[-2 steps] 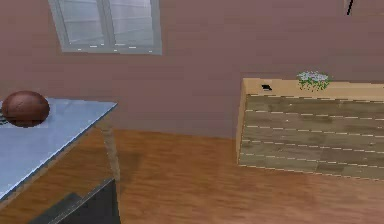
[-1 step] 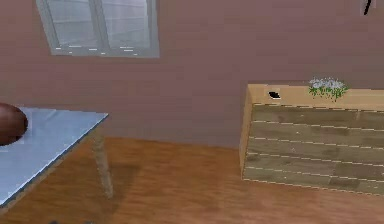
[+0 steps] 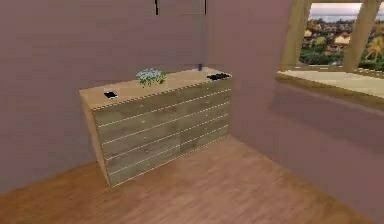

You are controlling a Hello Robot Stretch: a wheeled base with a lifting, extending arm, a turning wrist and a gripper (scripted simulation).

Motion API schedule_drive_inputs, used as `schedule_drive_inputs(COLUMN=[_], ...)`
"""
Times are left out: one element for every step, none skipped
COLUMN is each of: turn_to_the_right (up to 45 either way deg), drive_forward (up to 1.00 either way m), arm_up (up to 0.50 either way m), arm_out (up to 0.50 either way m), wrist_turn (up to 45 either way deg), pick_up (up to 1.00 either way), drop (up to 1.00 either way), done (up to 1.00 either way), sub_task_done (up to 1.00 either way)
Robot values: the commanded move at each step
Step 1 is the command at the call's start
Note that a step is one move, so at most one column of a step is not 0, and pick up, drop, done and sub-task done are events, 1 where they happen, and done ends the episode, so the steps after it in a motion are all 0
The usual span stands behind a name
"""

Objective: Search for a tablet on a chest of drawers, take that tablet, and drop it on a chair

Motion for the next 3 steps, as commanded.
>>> schedule_drive_inputs(turn_to_the_right=[42.0, 0.0, -45.0], drive_forward=[0.00, 0.05, 0.00], arm_up=[0.00, 0.00, 0.00], arm_out=[0.00, 0.00, 0.00], wrist_turn=[0.0, 0.0, 0.0], pick_up=[0.00, 0.00, 0.00], drop=[0.00, 0.00, 0.00], done=[0.00, 0.00, 0.00], sub_task_done=[0.00, 0.00, 0.00])
